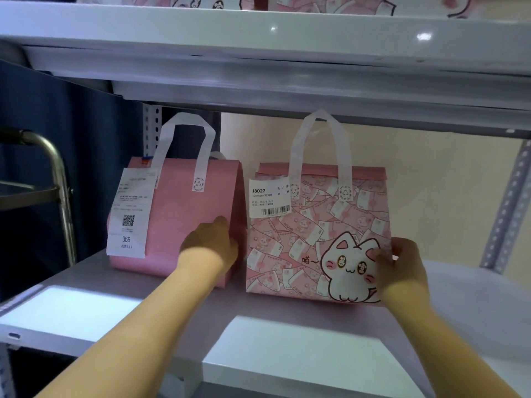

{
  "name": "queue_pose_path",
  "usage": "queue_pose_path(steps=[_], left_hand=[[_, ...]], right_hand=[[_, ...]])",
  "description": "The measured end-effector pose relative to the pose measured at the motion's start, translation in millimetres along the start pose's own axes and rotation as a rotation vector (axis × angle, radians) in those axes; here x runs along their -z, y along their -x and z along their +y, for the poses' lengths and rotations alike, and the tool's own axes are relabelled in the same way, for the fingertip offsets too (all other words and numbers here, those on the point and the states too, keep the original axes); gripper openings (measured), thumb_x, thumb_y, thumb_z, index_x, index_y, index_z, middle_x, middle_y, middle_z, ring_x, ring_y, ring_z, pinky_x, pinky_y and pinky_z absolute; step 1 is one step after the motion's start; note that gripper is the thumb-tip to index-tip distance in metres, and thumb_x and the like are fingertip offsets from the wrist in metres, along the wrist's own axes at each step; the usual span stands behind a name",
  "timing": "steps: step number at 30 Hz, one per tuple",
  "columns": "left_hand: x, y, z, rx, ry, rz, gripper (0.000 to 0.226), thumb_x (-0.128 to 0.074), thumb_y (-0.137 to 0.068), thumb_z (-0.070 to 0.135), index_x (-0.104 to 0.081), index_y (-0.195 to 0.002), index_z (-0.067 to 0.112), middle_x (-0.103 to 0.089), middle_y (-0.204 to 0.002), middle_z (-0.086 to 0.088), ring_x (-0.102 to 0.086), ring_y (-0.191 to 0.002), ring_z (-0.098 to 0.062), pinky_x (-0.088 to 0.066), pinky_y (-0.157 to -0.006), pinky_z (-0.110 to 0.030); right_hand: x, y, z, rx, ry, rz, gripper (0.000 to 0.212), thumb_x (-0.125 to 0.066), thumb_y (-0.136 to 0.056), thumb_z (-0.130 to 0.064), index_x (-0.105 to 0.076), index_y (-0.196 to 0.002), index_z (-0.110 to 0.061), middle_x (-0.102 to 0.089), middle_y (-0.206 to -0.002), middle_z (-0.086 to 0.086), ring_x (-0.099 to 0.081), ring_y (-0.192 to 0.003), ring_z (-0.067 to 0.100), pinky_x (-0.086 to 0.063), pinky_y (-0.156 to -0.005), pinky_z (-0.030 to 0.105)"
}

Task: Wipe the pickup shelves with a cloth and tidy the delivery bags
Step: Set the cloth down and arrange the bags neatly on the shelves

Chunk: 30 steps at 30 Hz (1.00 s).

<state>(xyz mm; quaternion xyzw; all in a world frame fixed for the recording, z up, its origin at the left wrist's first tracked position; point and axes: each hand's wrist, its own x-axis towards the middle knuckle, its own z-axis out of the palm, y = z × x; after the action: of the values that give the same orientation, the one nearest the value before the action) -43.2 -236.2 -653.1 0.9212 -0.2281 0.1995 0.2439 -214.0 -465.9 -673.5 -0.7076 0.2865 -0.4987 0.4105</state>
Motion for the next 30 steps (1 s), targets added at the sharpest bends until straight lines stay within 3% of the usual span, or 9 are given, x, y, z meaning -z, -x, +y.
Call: queue_pose_path(steps=[4, 7, 9, 13, 16, 19, 21, 25, 30], left_hand=[[1, 15, -3, -0.051, 0.101, 0.069, 0.018, -0.052, -0.084, 0.032, -0.044, -0.081, 0.016, -0.056, -0.073, -0.008, -0.054, -0.067, -0.032, -0.042, -0.057, -0.029], [3, 32, -4, -0.099, 0.185, 0.162, 0.017, -0.059, -0.081, 0.032, -0.048, -0.077, 0.019, -0.062, -0.070, -0.006, -0.057, -0.068, -0.032, -0.043, -0.056, -0.029], [7, 43, -1, -0.099, 0.233, 0.177, 0.018, -0.061, -0.080, 0.034, -0.050, -0.074, 0.020, -0.062, -0.064, -0.004, -0.058, -0.065, -0.031, -0.045, -0.055, -0.030], [12, 71, 13, -0.117, 0.325, 0.204, 0.015, -0.063, -0.079, 0.032, -0.053, -0.069, 0.025, -0.061, -0.057, 0.008, -0.058, -0.058, -0.015, -0.047, -0.053, -0.029], [13, 100, 25, -0.116, 0.384, 0.223, 0.019, -0.064, -0.079, 0.034, -0.052, -0.066, 0.027, -0.058, -0.056, 0.013, -0.054, -0.055, -0.004, -0.040, -0.048, -0.023], [11, 129, 35, -0.074, 0.462, 0.212, 0.019, -0.065, -0.079, 0.038, -0.053, -0.067, 0.028, -0.059, -0.058, 0.012, -0.056, -0.056, -0.005, -0.041, -0.049, -0.022], [9, 150, 40, -0.037, 0.551, 0.201, 0.019, -0.067, -0.077, 0.037, -0.054, -0.066, 0.028, -0.061, -0.058, 0.008, -0.058, -0.056, -0.008, -0.046, -0.052, -0.027], [4, 190, 46, 0.027, 0.632, 0.212, 0.018, -0.069, -0.076, 0.036, -0.056, -0.068, 0.027, -0.062, -0.059, 0.005, -0.061, -0.059, -0.019, -0.052, -0.057, -0.038], [-9, 242, 44, 0.103, 0.673, 0.231, 0.020, -0.071, -0.075, 0.038, -0.057, -0.069, 0.025, -0.061, -0.061, 0.005, -0.058, -0.056, -0.016, -0.050, -0.055, -0.033]], right_hand=[[4, 10, 0, 0.058, -0.026, 0.020, 0.015, -0.056, -0.090, -0.014, -0.049, -0.101, -0.020, -0.058, -0.095, -0.002, -0.055, -0.071, 0.003, -0.043, -0.044, 0.012], [12, 20, 0, 0.093, 0.069, 0.041, 0.043, -0.065, -0.086, -0.023, -0.046, -0.123, -0.012, -0.048, -0.123, 0.011, -0.051, -0.105, 0.025, -0.049, -0.083, 0.041], [20, 29, -3, 0.127, 0.103, 0.052, 0.047, -0.066, -0.085, -0.027, -0.046, -0.125, -0.014, -0.045, -0.125, 0.010, -0.044, -0.117, 0.031, -0.043, -0.095, 0.048], [35, 50, -10, 0.232, 0.071, 0.061, 0.037, -0.066, -0.084, -0.022, -0.049, -0.117, -0.019, -0.044, -0.111, -0.004, -0.046, -0.112, 0.025, -0.045, -0.092, 0.046], [47, 67, -11, 0.259, 0.000, 0.001, 0.030, -0.065, -0.085, -0.025, -0.046, -0.108, -0.026, -0.047, -0.106, -0.010, -0.049, -0.106, 0.015, -0.048, -0.088, 0.042], [60, 83, -10, 0.263, -0.106, -0.088, 0.023, -0.065, -0.086, -0.026, -0.051, -0.103, -0.026, -0.054, -0.102, -0.016, -0.053, -0.096, 0.000, -0.046, -0.078, 0.021], [68, 95, -8, 0.262, -0.165, -0.163, 0.017, -0.065, -0.086, -0.025, -0.055, -0.100, -0.025, -0.059, -0.099, -0.016, -0.056, -0.092, -0.003, -0.046, -0.072, 0.014], [82, 118, -3, 0.246, -0.281, -0.357, 0.009, -0.065, -0.085, -0.022, -0.060, -0.091, -0.026, -0.064, -0.086, -0.015, -0.060, -0.084, 0.002, -0.048, -0.069, 0.013], [89, 148, 7, 0.249, -0.367, -0.671, 0.004, -0.065, -0.085, -0.024, -0.063, -0.084, -0.027, -0.065, -0.082, -0.014, -0.060, -0.076, 0.007, -0.049, -0.065, 0.016]])
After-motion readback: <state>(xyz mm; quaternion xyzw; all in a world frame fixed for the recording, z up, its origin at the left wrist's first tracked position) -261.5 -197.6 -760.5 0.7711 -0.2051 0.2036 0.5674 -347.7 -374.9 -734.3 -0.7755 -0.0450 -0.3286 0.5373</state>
